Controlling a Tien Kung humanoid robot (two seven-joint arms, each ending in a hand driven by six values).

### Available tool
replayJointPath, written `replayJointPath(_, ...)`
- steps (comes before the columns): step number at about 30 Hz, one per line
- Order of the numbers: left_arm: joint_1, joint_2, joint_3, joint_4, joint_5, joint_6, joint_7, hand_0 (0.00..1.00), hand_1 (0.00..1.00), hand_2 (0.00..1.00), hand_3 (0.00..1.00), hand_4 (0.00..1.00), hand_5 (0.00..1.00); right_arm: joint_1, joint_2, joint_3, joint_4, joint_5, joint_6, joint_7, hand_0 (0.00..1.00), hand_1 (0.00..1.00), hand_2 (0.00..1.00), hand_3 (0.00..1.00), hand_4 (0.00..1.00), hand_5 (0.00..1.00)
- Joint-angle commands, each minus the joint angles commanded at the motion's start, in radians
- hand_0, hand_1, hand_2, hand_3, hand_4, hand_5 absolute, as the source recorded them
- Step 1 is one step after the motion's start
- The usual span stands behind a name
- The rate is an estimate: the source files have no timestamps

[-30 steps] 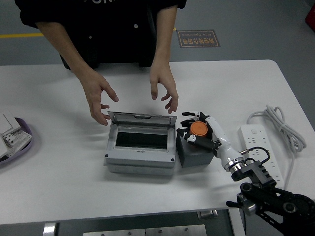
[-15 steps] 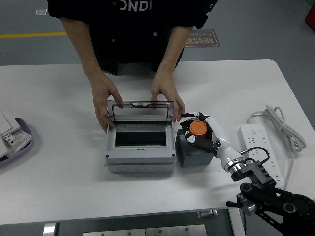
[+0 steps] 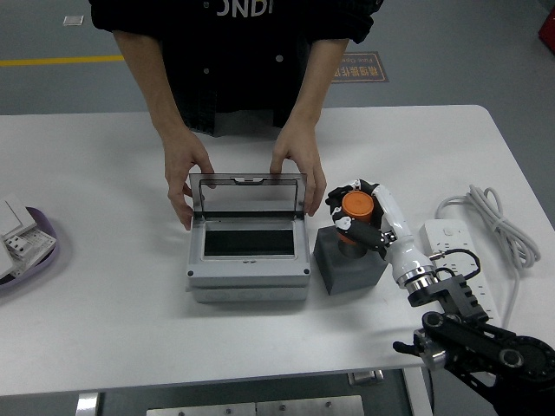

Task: Pick up the cylinder from the cube,place it in the box,flap close box

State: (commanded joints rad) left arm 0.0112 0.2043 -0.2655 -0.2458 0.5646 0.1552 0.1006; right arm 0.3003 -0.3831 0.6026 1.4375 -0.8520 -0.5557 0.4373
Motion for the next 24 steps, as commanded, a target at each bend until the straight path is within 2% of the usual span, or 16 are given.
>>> replayJointPath(8, 0.000, 0.000, -0.013, 0.000, 0.015, -0.002, 0.006, 0.510, 0.550, 0.557, 0.599, 0.719, 0.138, 0.092, 0.034, -0.040, 0.063, -0.199, -0.029, -0.195, 0.458, 0.393, 0.422, 0.300, 0.002, 0.002)
replayJointPath(9, 0.000, 0.000, -0.017, 0.001, 0.022, -0.003, 0.008, 0.510, 0.551, 0.558, 0.599, 0.720, 0.141, 0.111, 0.043, -0.050, 0.069, -0.239, -0.023, -0.234, 0.286, 0.300, 0.359, 0.289, 0.002, 0.002)
replayJointPath(14, -0.003, 0.003, -0.032, 0.002, 0.041, -0.005, 0.013, 0.510, 0.551, 0.558, 0.599, 0.720, 0.141, 0.195, 0.087, -0.091, 0.076, -0.424, 0.044, -0.418, 0.286, 0.300, 0.359, 0.289, 0.002, 0.002)
replayJointPath(15, -0.003, 0.004, -0.033, 0.002, 0.043, -0.006, 0.014, 0.509, 0.549, 0.558, 0.599, 0.720, 0.140, 0.208, 0.095, -0.099, 0.074, -0.460, 0.060, -0.454, 0.185, 0.268, 0.384, 0.293, 0.002, 0.002)
replayJointPath(20, -0.005, 0.004, -0.045, 0.002, 0.057, -0.009, 0.021, 0.509, 0.549, 0.558, 0.599, 0.720, 0.140, 0.273, 0.132, -0.147, 0.060, -0.642, 0.136, -0.639, 0.185, 0.268, 0.384, 0.293, 0.002, 0.002)
replayJointPath(21, -0.006, 0.004, -0.050, 0.002, 0.063, -0.010, 0.024, 0.508, 0.551, 0.558, 0.599, 0.723, 0.148, 0.284, 0.138, -0.155, 0.057, -0.680, 0.151, -0.675, 0.193, 0.322, 0.452, 0.344, 0.022, 0.002)
replayJointPath(24, -0.009, 0.005, -0.060, 0.001, 0.076, -0.013, 0.030, 0.508, 0.551, 0.558, 0.599, 0.723, 0.148, 0.309, 0.154, -0.179, 0.046, -0.782, 0.191, -0.772, 0.193, 0.322, 0.452, 0.344, 0.022, 0.002)
